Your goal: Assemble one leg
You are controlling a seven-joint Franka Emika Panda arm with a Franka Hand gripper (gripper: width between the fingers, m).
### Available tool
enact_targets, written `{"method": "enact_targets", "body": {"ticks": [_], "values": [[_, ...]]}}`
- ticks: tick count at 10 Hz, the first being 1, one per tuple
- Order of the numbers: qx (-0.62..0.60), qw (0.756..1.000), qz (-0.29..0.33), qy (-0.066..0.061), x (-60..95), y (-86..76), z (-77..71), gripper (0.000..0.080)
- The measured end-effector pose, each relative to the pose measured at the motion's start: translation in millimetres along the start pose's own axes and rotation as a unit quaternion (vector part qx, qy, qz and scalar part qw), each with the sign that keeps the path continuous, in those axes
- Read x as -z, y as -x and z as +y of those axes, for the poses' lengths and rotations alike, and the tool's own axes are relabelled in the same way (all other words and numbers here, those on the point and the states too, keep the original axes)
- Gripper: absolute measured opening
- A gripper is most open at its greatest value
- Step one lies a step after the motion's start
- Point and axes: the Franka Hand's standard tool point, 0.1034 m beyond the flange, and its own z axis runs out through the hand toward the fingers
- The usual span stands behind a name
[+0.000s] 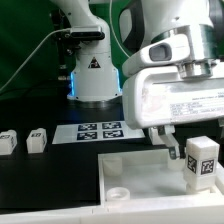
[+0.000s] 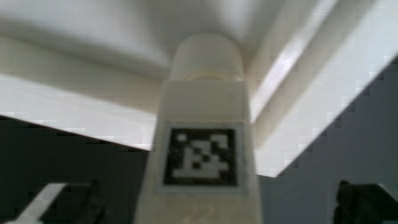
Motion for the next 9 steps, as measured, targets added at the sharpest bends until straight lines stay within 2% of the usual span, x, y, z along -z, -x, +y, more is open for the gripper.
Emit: {"method": "enact_targets", "body": {"ticks": [1,2,3,4,5,7,9], "values": [[-0.001,0.998,-0.067,-0.007,3.2,3.5,-2.6,0.0649],[0.0,0.992,-0.122,-0.013,6.9,0.4,-2.4,0.0649],[0.001,0.989,-0.15,-0.015,7.1,-2.3,-2.1,0.0649],[0.001,0.976,-0.218,-0.021,10.0,5.3,-3.1,0.0649],[0.002,0.965,-0.263,-0.023,9.7,2.2,-2.8,0.0649],[0.002,0.964,-0.265,-0.022,2.9,-10.7,2.6,0.0649],[-0.001,0.965,-0.263,-0.021,2.3,-12.4,6.7,0.0649]]}}
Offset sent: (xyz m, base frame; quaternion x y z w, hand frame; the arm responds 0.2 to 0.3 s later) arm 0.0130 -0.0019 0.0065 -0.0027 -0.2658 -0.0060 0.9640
